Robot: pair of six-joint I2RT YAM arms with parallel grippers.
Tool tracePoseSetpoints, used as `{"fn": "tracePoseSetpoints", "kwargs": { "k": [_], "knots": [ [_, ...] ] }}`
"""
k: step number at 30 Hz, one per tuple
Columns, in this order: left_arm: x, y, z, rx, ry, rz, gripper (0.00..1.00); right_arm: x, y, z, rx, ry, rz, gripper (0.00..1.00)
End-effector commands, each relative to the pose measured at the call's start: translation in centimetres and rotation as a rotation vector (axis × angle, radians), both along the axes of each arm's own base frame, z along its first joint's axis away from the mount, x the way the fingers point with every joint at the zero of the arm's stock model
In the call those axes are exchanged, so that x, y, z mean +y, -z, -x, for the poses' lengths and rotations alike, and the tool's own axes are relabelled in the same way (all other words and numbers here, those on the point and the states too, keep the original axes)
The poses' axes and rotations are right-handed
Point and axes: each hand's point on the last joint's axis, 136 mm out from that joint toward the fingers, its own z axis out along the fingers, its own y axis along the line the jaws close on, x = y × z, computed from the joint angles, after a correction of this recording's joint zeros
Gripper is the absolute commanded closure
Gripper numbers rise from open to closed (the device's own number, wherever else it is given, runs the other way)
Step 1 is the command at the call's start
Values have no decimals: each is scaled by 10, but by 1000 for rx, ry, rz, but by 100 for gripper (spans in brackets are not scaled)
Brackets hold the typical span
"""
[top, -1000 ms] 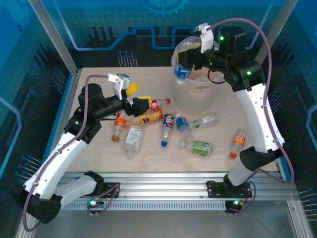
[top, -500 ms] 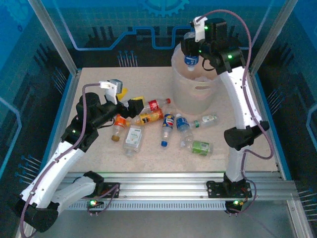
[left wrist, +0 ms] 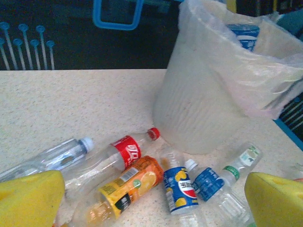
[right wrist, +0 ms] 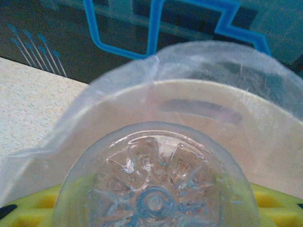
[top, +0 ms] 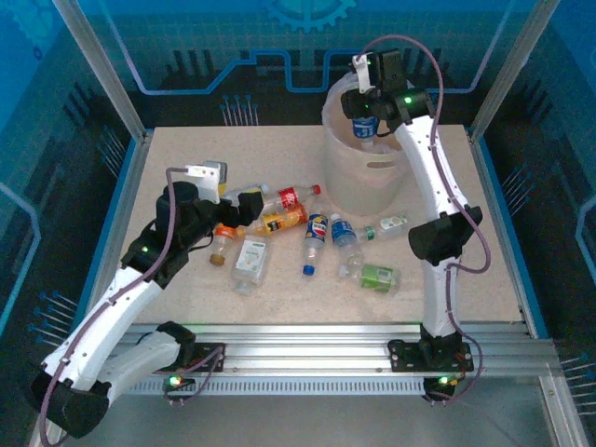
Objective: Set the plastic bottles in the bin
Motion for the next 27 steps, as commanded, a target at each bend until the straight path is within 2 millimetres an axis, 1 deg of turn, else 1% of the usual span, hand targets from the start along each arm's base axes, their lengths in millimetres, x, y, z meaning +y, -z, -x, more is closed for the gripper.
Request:
{"fn": "tracePoseSetpoints", "kwargs": {
  "k": [1,8,15,17,21,22,23,27],
  "knots": [
    [18,6,0,21,-103,-17,1,-16,16,-7,42,22,26,55],
    [27,15,-3,45,-157,-37,1,-23,58,-14,145,17,43,52],
    [28,20,-5,64,-172,-43,1,-26,90,-10,238,7,76,48],
    [29,21,-6,72,-177,-47,1,-26,98,-8,266,3,87,45],
    [30,26,-7,92,-186,-55,1,-27,108,-4,300,0,96,41],
    [31,27,-8,97,-190,-56,1,-26,120,-5,324,-1,102,39],
    [31,27,-8,100,-189,-58,1,-26,126,-5,338,-1,104,38],
    [32,30,-8,117,-198,-66,1,-28,139,-5,368,6,119,30]
  ]
}}
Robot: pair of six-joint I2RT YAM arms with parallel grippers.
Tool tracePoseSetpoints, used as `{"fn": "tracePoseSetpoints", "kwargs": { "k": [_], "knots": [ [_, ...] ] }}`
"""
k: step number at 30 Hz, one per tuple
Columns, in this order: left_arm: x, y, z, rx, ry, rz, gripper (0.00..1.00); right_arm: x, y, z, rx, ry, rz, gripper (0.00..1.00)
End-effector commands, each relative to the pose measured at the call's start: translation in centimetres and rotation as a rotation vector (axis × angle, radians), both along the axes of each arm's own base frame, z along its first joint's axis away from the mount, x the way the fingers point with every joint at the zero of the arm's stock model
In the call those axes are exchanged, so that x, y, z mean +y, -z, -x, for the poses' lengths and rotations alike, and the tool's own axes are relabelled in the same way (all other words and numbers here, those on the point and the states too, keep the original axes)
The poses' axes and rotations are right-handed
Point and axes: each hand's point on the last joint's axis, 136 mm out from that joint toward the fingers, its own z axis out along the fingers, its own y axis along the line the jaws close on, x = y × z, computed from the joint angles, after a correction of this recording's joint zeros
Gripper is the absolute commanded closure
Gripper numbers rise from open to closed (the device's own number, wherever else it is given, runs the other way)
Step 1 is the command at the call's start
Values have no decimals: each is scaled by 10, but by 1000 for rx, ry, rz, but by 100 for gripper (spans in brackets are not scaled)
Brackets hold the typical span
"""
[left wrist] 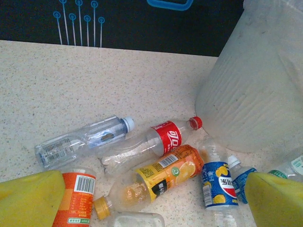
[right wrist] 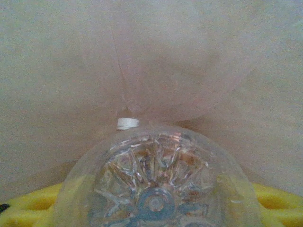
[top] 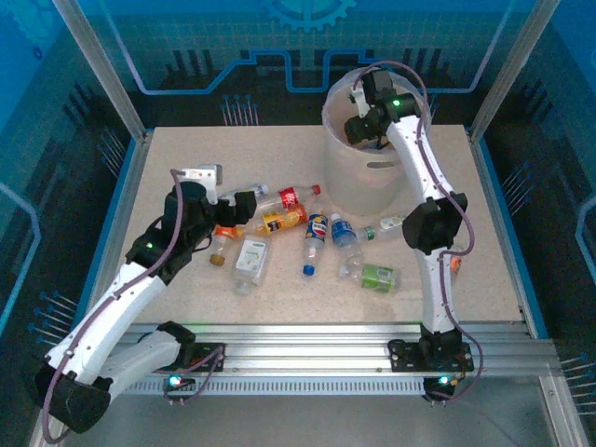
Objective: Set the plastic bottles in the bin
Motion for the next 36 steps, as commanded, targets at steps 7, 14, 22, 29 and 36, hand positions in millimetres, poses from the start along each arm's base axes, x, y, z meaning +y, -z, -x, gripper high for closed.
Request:
{"fn": "tracePoseSetpoints", "kwargs": {
  "k": [7,14,22,29,36],
  "knots": [
    [13,6,0,50,-64,-34,1,-7,23,2,70,14,15,11],
    [19,18,1,109,-85,-73,1,-9,-11,4,1,32,-8,0],
    [26,33,4,168,-115,-118,1,-13,-81,19,-135,60,-70,0],
    [29,46,9,220,-120,-141,1,-16,-138,42,-239,86,-147,0],
    [27,69,20,321,-100,-152,1,-17,-167,72,-268,108,-236,0]
  ]
}}
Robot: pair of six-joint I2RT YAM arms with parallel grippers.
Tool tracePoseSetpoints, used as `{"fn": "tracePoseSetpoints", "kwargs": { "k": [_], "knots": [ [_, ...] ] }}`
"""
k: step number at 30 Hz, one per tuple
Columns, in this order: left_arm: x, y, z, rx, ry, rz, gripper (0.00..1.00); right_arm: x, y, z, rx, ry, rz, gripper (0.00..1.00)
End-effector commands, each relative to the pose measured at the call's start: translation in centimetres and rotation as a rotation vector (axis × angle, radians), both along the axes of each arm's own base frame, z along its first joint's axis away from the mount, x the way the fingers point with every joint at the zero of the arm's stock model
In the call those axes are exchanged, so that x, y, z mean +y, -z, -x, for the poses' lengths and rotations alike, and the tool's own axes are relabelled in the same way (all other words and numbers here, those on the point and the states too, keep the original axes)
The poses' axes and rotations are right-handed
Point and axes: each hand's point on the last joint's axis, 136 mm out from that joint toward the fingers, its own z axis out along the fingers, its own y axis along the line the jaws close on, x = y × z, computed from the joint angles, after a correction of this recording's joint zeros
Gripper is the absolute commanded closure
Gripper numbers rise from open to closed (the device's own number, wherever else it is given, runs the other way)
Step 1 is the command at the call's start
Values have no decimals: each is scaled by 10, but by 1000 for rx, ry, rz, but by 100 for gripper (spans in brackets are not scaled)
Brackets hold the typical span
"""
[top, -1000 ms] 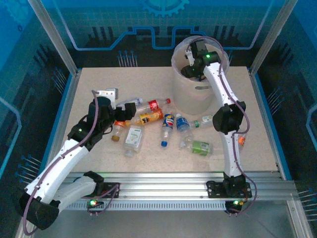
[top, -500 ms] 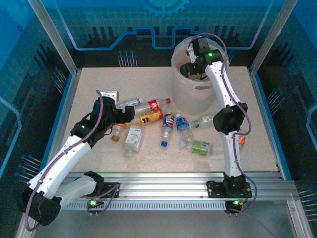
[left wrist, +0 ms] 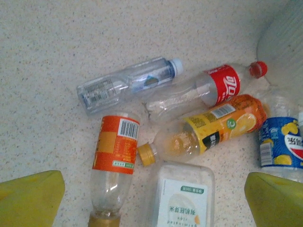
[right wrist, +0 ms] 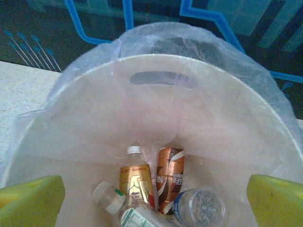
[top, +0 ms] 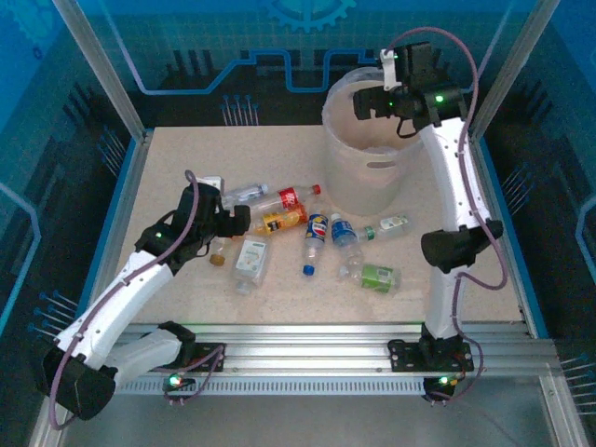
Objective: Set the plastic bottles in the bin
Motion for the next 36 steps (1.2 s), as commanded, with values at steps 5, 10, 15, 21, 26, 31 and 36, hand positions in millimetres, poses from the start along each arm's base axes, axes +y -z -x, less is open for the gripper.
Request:
{"fn": "tracePoseSetpoints", "kwargs": {
  "k": [5,10,15,21,26,31,36],
  "knots": [
    [-3,31,18,147,-2,34,1,-3,-11,34,5,30,-94,0],
    [-14,55,30,227,20,80,1,-9,-1,58,18,69,-94,0],
    [-22,79,39,305,25,92,1,-18,10,80,23,121,-100,0],
    [-33,105,45,380,49,77,1,-24,21,99,28,152,-112,0],
    [-45,129,45,447,75,36,1,-27,30,106,30,171,-127,0],
    [-56,151,46,527,121,-63,1,-24,34,106,39,163,-139,0],
    [-58,164,46,578,134,-166,1,-23,38,103,47,163,-138,0]
  ]
}}
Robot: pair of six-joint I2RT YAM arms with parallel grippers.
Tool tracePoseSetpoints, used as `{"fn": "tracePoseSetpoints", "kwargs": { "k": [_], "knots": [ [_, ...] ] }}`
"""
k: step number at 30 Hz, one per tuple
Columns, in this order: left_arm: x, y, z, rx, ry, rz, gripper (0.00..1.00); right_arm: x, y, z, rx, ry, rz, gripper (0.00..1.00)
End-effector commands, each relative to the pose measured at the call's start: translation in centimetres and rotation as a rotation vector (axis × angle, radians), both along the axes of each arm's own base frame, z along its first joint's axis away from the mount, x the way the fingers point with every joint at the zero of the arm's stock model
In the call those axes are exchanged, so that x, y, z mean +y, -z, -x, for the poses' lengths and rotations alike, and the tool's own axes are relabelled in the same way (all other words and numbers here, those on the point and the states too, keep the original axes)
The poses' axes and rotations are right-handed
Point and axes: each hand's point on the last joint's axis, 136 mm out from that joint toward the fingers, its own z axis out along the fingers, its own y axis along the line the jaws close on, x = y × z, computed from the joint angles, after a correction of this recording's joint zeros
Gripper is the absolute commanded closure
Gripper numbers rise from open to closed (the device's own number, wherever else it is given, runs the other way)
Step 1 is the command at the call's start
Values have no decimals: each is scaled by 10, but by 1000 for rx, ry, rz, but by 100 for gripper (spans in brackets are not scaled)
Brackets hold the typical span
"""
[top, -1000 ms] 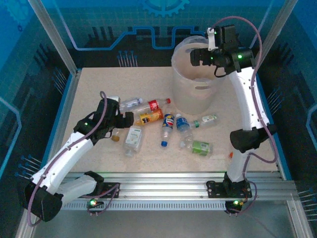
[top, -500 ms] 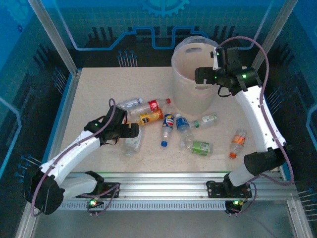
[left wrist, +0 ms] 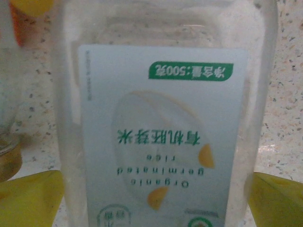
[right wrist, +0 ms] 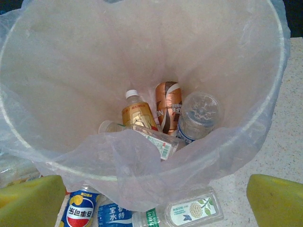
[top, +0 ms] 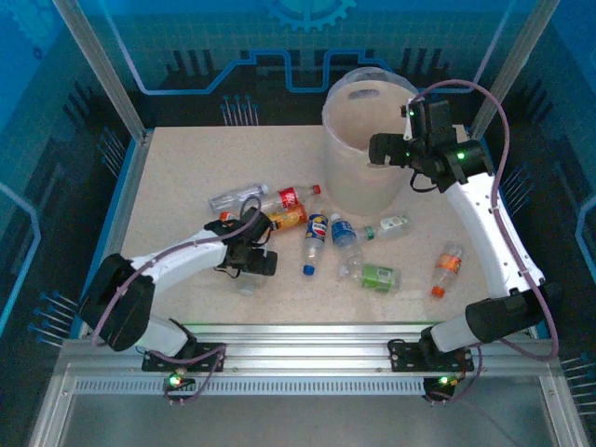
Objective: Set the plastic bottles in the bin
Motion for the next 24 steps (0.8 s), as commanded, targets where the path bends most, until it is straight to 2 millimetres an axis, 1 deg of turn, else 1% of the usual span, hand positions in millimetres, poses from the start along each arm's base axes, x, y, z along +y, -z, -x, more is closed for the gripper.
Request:
{"fn": "tracePoseSetpoints", "kwargs": {
  "k": [1,4,9,14,21,23,24],
  "knots": [
    [1,-3,-6,-1,21,-74,1,6,-5,-2,-24,0,-23,0],
    [3,1,-6,14,24,-104,1,6,-4,-2,-23,0,-20,0],
    [-1,6,-6,20,29,-94,1,6,-3,-4,-23,2,-18,0],
    [-3,16,-3,46,32,-92,1,7,0,-5,-15,2,-18,0],
    [-1,28,3,76,29,-115,1,6,4,-5,-9,3,-17,0],
    [-2,29,4,77,35,-114,1,6,4,-5,-8,4,-18,0],
    [-4,28,5,75,41,-113,3,7,5,-5,-7,4,-19,0]
  ]
}}
